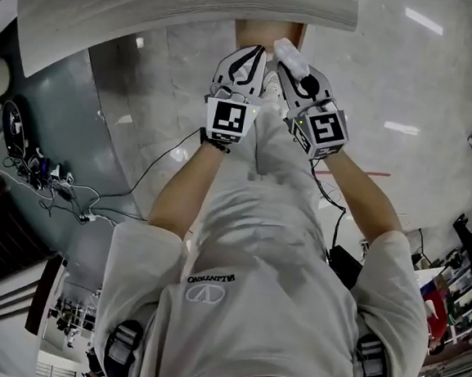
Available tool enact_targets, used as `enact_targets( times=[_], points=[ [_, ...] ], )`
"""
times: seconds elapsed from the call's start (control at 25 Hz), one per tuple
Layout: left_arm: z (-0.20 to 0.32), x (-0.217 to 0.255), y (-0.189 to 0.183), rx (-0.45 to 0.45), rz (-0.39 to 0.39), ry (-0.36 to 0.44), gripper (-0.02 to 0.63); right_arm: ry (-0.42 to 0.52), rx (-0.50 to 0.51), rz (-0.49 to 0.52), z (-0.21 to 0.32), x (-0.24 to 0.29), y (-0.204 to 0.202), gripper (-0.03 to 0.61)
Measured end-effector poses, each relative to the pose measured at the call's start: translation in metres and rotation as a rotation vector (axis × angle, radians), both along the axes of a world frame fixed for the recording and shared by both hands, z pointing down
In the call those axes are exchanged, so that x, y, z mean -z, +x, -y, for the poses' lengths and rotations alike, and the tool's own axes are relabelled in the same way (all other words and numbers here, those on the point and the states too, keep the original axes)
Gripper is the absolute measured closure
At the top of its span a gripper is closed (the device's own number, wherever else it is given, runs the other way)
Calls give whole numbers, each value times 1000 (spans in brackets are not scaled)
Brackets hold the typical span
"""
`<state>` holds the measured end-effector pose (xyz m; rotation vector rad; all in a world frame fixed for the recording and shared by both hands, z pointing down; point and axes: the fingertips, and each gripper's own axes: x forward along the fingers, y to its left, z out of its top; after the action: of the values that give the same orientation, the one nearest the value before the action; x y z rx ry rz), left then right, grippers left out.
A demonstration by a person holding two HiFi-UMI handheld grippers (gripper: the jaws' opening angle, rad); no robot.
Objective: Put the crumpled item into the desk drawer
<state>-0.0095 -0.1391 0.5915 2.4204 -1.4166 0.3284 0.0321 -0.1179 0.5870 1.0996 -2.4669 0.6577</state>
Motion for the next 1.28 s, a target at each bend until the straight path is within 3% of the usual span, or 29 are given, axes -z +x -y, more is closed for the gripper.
enact_targets(
  times=[0.36, 0.76, 1.28],
  points=[
    [-2, -111, 4, 11, 47, -115, 603, -133, 13, -16, 2, -115, 1, 523],
    [-9, -151, 12, 38, 39, -176, 603, -266, 30, 5, 9, -186, -9, 523],
    [3, -207, -1, 117, 75, -256, 603, -252, -3, -42, 13, -219, -4, 523]
  ],
)
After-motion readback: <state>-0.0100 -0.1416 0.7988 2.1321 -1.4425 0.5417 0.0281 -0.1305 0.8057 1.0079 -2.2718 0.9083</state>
